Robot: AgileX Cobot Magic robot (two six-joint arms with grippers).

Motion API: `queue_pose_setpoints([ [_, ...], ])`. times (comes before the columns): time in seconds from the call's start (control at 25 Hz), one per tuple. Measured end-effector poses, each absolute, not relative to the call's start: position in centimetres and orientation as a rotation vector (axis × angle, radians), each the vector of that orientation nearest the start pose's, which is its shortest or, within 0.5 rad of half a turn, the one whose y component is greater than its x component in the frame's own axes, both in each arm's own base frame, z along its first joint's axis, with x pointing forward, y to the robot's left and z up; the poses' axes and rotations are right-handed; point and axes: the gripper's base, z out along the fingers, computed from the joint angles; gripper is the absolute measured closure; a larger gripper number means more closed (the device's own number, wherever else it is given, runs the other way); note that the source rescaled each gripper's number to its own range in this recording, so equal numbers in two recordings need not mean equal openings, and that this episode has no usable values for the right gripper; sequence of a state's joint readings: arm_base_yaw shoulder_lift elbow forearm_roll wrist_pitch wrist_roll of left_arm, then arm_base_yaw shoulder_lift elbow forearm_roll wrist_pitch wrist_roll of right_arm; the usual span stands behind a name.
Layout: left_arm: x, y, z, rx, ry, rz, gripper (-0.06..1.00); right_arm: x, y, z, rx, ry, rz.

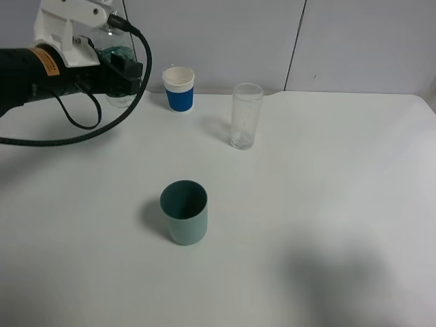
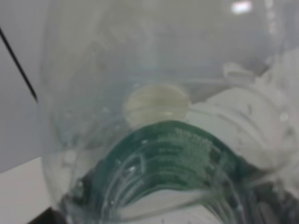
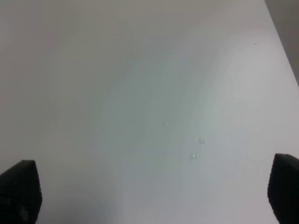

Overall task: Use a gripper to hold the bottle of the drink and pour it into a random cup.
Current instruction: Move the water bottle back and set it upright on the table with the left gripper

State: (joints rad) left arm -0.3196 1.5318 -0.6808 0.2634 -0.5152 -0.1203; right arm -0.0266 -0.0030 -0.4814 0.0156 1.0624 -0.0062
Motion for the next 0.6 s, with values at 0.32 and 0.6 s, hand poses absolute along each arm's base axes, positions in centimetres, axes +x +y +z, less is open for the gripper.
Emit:
queue_pose_setpoints([
  [0.32,28.3,-10.8,19.5,0.512,1.72,-0.326,0.94,-0.3,0.1,27.2,0.02,2.061,-0.002],
  [0.6,29.4,-9.8,16.4,0.531,1.739,-0.344,0.94,-0.3,0.1,27.2,0.02,2.061,-0.002],
])
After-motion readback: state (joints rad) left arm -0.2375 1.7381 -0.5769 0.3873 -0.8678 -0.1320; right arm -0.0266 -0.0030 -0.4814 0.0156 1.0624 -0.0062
